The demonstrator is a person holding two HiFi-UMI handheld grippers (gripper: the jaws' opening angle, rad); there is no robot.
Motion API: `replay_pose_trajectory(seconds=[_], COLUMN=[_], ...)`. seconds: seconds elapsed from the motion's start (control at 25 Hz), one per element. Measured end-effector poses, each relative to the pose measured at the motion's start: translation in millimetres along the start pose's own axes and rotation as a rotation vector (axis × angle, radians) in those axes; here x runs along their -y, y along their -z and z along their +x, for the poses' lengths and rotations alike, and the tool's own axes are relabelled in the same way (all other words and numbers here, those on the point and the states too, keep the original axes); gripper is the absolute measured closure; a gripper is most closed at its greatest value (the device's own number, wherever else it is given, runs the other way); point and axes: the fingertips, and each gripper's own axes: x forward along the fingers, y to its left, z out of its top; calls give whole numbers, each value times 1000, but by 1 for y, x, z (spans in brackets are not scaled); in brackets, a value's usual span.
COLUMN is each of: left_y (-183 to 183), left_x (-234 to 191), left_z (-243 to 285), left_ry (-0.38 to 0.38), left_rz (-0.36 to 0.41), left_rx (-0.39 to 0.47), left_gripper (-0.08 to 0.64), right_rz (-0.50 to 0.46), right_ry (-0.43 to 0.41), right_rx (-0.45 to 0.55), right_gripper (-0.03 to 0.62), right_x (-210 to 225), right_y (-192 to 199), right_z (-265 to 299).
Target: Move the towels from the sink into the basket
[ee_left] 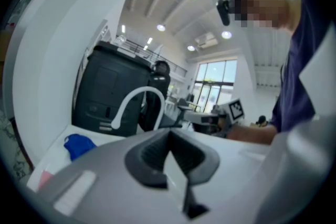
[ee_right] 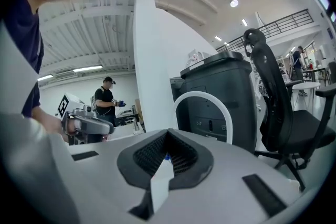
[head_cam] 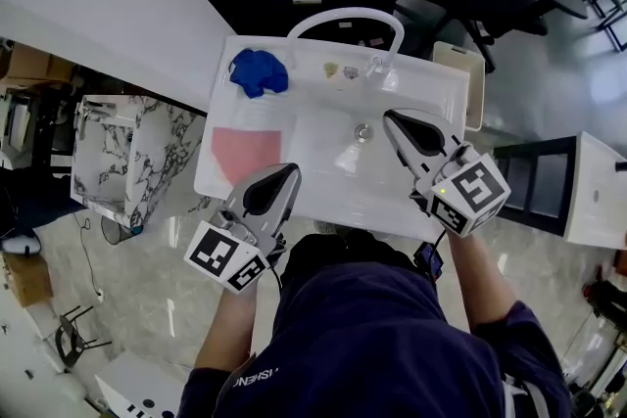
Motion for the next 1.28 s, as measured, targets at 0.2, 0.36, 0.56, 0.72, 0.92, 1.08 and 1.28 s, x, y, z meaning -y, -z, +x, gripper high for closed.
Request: replay_pose_trajectory(seconds=[0.2,0.36,0.56,0.72,0.92,1.08,1.28], left_y=[1,3,7,9,9,11,14], left_x=[7,3,-16,-42,-88,-122,-155], left_z=[4,5,1,-5,-20,-31,-43], left_ry=[-2,10,47,86,101,100,92], left_rz=[9,8,-3,-3,-27,-41,-53], left_rx=[-8,-14,-24,-37,-47,-58,-68], left_gripper=[558,557,557,557,557,557,557], right_rz=[7,6,3,-2,4,16,23], right_ry=[-21,-18,6,29,43,47,45], right_rx=[4,-8,-24,-40,-89,-119,-153], right_gripper=[584,584,584,584,584,583,583], right_x=[-2,-3,-8,-17,-34,-44,-53], right_y=[1,5,9,12,27,40,56], right_z=[2,10,29,59,105,140,179])
